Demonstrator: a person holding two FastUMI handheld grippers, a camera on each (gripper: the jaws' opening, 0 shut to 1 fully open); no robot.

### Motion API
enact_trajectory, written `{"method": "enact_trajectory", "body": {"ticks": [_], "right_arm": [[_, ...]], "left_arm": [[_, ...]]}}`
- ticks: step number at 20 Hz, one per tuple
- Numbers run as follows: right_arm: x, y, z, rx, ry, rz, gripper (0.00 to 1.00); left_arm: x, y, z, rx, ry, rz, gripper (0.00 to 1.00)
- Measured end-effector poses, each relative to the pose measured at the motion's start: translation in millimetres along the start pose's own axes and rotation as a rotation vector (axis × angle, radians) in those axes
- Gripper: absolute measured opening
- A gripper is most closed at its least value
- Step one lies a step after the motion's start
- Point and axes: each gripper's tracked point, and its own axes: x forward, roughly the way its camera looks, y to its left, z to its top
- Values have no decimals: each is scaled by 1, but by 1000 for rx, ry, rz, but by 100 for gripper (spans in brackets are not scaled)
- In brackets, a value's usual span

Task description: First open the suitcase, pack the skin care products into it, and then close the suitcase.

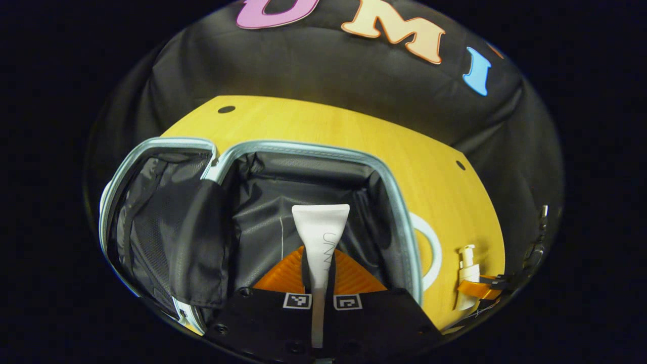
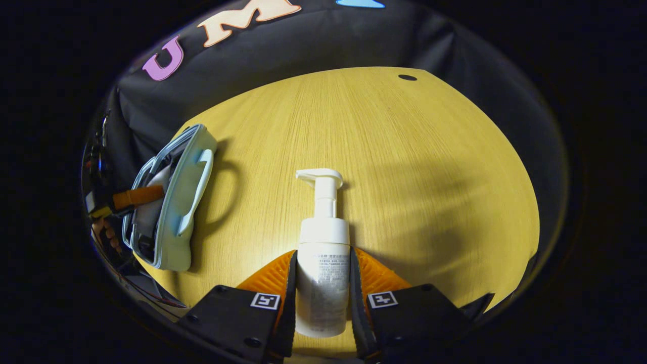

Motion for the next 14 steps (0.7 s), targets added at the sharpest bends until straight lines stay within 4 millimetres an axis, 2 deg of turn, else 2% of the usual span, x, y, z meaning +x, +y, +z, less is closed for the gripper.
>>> {"method": "enact_trajectory", "body": {"ticks": [3, 4, 6, 8, 10, 12, 13, 14], "right_arm": [[-12, 2, 22, 64, -75, 13, 48], [-18, 3, 29, 75, -82, 18, 49], [-32, 16, 52, 111, -146, 46, 48], [-48, 28, 67, 125, -169, 80, 49], [-58, 53, 82, 136, -201, 120, 48], [-67, 82, 91, 137, -203, 170, 50], [-72, 98, 95, 143, -214, 202, 48], [-76, 115, 93, 138, -201, 235, 48]], "left_arm": [[21, 22, -24, -12, 50, -8, 2], [26, 24, -19, -5, 18, -19, 2], [19, 17, -21, 7, 36, -36, 2], [20, 17, -19, 23, 19, -51, 12], [15, 14, -22, 33, 27, -77, 27], [-1, 9, -8, 62, -28, -85, 55], [-10, 7, 1, 68, -68, -104, 72], [-21, 4, 10, 70, -107, -123, 66]]}}
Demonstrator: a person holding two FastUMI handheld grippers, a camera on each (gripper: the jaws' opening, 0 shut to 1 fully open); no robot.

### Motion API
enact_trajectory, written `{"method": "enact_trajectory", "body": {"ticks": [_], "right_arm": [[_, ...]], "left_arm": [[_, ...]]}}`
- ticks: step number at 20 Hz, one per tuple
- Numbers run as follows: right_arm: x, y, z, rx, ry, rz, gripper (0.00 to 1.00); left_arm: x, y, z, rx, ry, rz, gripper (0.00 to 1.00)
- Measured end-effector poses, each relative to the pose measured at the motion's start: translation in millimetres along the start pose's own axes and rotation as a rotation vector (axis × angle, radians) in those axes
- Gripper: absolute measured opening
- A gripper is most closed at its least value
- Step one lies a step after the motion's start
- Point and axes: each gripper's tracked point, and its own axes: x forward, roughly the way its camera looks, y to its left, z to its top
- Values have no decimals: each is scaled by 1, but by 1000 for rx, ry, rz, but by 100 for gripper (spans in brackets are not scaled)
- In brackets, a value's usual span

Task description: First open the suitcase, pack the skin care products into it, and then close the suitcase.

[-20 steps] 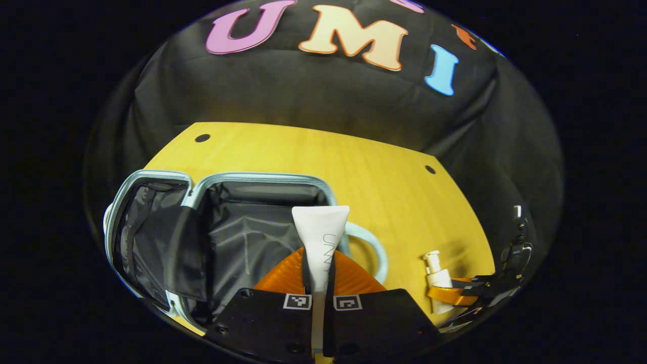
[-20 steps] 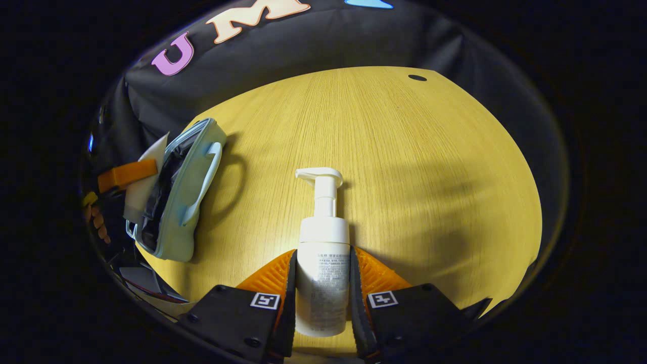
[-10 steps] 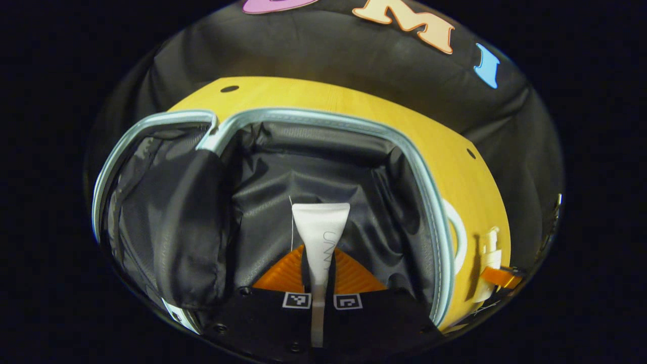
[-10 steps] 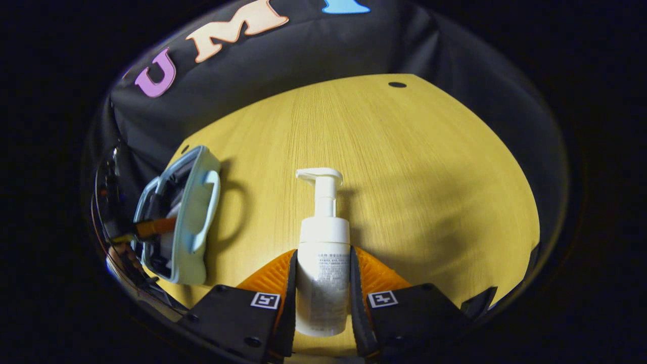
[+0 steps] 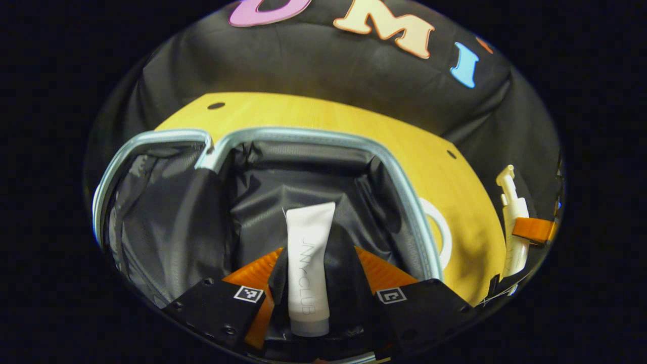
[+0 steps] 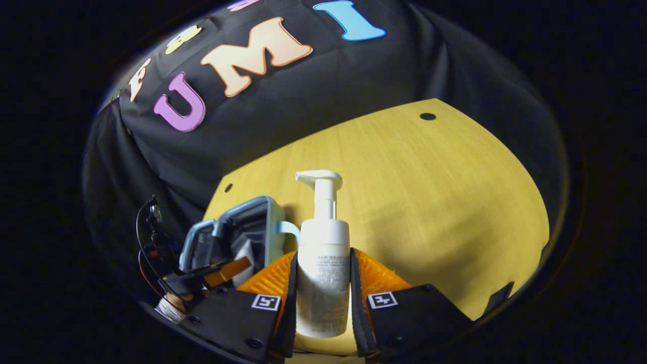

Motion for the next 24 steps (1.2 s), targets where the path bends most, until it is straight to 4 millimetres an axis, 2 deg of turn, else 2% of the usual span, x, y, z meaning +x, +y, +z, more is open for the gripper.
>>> {"method": "enact_trajectory", "body": {"ticks": [1, 2, 3, 4, 7, 8, 9, 11, 14, 15, 16, 17, 18, 19, 22, 23, 24], "right_arm": [[3, 18, -1, -4, 19, 35, 48], [6, 35, -2, -4, 17, 66, 46], [9, 54, -7, -8, 29, 97, 47], [14, 71, -13, -17, 60, 128, 47], [29, 113, -38, -48, 114, 186, 47], [36, 123, -48, -59, 141, 195, 48], [43, 130, -55, -66, 157, 202, 48], [59, 138, -69, -82, 194, 194, 48], [81, 139, -86, -116, 217, 134, 46], [89, 136, -92, -129, 234, 113, 48], [96, 135, -98, -137, 247, 96, 46], [102, 136, -104, -144, 258, 81, 46], [108, 134, -109, -154, 271, 66, 48], [114, 132, -115, -166, 281, 44, 46], [120, 130, -122, -180, 301, -1, 47], [122, 129, -124, -178, 304, -9, 48], [122, 128, -125, -179, 311, -15, 50]], "left_arm": [[-9, 0, 11, 2, -35, -12, 72], [-19, 3, 22, 2, -69, -16, 72], [-29, 11, 33, -3, -100, -11, 78], [-40, 20, 40, -14, -128, -4, 74], [-69, 61, 49, -60, -180, 53, 74], [-79, 80, 49, -74, -193, 87, 78], [-88, 96, 47, -85, -198, 116, 74], [-106, 133, 41, -116, -209, 179, 74], [-129, 178, 31, -188, -220, 260, 74], [-135, 190, 28, -209, -225, 279, 74], [-141, 201, 24, -227, -227, 301, 74], [-147, 212, 21, -240, -228, 321, 78], [-150, 222, 16, -252, -229, 341, 78], [-153, 233, 13, -266, -231, 359, 78], [-159, 260, 7, -310, -227, 388, 78], [-159, 270, 6, -322, -225, 398, 74], [-159, 280, 5, -330, -225, 409, 74]]}}
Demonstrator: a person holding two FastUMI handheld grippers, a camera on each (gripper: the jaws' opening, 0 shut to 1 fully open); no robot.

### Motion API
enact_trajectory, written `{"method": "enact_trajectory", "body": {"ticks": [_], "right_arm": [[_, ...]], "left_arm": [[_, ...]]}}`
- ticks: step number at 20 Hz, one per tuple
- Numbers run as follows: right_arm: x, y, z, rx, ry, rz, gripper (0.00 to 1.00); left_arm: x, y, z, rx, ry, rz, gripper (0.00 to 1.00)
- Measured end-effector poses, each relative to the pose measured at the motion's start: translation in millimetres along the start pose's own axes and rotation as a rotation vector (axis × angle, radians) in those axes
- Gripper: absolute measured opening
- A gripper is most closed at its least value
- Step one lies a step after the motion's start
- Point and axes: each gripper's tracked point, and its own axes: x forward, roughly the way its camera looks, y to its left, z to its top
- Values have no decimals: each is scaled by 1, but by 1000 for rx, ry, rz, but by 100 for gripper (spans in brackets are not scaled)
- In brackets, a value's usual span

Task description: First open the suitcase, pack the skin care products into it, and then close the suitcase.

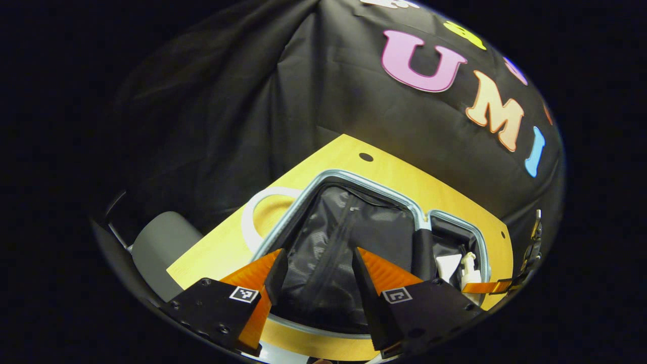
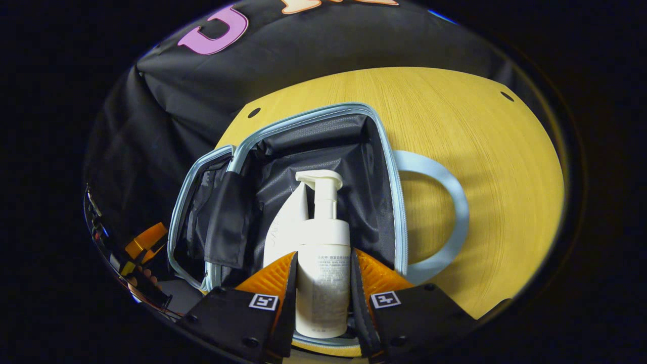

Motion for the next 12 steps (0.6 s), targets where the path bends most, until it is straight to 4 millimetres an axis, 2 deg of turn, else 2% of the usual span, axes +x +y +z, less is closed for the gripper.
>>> {"method": "enact_trajectory", "body": {"ticks": [4, 5, 6, 7, 8, 10, 11, 12], "right_arm": [[2, 4, 0, 13, 14, 4, 57], [-3, 10, 3, 26, 7, 39, 62], [-7, 14, 7, 32, -8, 52, 75], [-9, 15, 13, 34, -28, 59, 82], [-13, 14, 18, 31, -46, 62, 88], [-24, 11, 30, 11, -94, 69, 89], [-29, 6, 37, -4, -123, 64, 96], [-32, 0, 43, -20, -146, 55, 96]], "left_arm": [[18, 34, 17, -38, -7, 46, 74], [21, 41, 20, -42, -2, 56, 74], [26, 49, 23, -39, 4, 70, 73], [33, 59, 26, -32, 5, 87, 78], [39, 68, 31, -27, 8, 97, 74], [53, 86, 34, -23, 31, 116, 73], [61, 93, 33, -21, 49, 122, 73], [68, 99, 32, -17, 67, 131, 74]]}}
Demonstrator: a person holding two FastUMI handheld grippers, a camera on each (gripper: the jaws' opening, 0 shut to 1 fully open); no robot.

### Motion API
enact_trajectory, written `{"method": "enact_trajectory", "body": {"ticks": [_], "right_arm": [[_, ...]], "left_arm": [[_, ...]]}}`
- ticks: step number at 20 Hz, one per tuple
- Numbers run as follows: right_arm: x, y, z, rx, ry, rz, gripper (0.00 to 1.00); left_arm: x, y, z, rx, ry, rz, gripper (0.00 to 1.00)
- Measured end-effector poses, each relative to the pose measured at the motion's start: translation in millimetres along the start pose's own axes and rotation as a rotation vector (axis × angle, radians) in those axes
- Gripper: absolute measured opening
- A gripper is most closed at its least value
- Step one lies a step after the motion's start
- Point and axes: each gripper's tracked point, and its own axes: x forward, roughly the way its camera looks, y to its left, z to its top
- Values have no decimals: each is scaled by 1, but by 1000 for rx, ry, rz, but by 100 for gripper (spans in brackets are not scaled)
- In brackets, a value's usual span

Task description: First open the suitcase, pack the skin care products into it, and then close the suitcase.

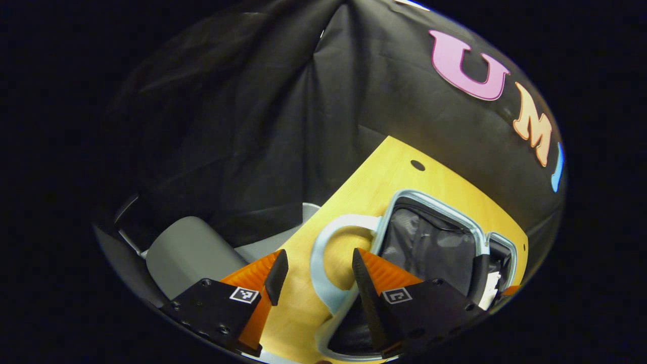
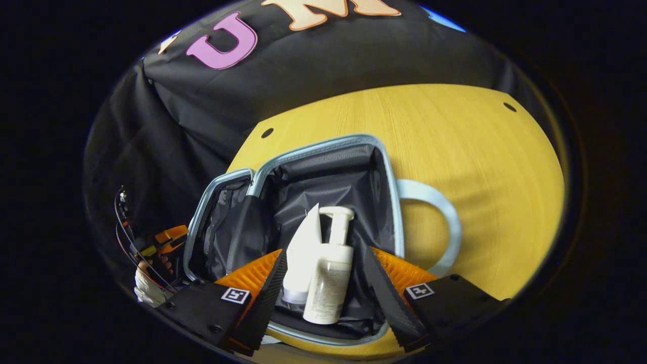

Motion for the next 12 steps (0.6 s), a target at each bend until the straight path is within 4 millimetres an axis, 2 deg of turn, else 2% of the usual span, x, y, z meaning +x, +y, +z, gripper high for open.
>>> {"method": "enact_trajectory", "body": {"ticks": [1, 2, 3, 6, 7, 9, 10, 11, 12], "right_arm": [[-3, -3, 3, -10, -16, -6, 96], [-7, -5, 5, -16, -26, -12, 96], [-9, -7, 5, -18, -32, -21, 96], [-16, -17, 14, -26, -74, -54, 96], [-19, -22, 17, -26, -89, -65, 96], [-25, -29, 22, -18, -108, -76, 96], [-27, -32, 22, -11, -112, -77, 96], [-30, -36, 23, -8, -114, -81, 92], [-32, -40, 25, -7, -124, -87, 96]], "left_arm": [[8, 5, -2, 4, 17, 10, 73], [18, 8, -3, 7, 31, 13, 78], [26, 9, -6, 11, 57, 12, 73], [46, 13, -22, 70, 139, 7, 73], [47, 12, -16, 82, 128, -13, 78], [51, 18, -16, 139, 158, -24, 73], [51, 14, -17, 151, 175, -37, 77], [51, 8, -18, 144, 194, -63, 69], [51, -1, -20, 134, 214, -85, 63]]}}
